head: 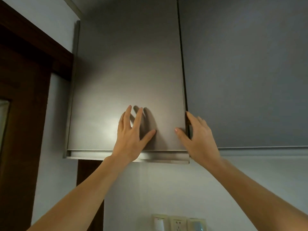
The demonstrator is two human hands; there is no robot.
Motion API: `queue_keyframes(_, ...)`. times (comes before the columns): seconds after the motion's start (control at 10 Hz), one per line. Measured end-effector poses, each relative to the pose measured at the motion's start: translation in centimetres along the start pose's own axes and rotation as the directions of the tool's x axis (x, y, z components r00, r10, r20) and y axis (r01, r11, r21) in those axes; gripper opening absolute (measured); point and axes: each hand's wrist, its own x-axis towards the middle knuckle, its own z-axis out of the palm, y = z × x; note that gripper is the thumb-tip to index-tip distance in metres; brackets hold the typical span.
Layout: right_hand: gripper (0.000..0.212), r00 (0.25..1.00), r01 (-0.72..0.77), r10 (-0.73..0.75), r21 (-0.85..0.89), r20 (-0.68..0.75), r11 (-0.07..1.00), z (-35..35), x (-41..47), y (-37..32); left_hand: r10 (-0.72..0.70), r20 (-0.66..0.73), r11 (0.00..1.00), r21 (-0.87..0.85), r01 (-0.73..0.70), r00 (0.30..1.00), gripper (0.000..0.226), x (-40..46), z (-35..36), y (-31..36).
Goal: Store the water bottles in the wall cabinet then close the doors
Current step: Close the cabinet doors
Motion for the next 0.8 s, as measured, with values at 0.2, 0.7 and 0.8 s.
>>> queue_keyframes(0.2, 0.058, 0.976, 0.199, -0.214, -0.258, -0.031, 0.945, 1.1, 0.6, 3.2, 0.013, -0.013, 0.998, 0.068, -0.012, 1.000, 0.084, -0.3, 3.6, -0.2)
queue_keyframes(0.7, 0.067, 0.963, 0.268, -0.184, -0.616, 0.199, 0.741, 3.0, 1.2, 5.9, 0.041, 0.079, 0.977, 0.208, -0.057, 0.996, 0.081, 1.1, 6.0, -1.3)
queue_keyframes(0.8, 0.060, 0.971, 0.211, -0.095, -0.603, 0.219, 0.769, 1.8, 1.4, 4.1, 0.018, 0.096, 1.000, 0.015, -0.020, 0.995, 0.070, 1.5, 3.7, -0.8)
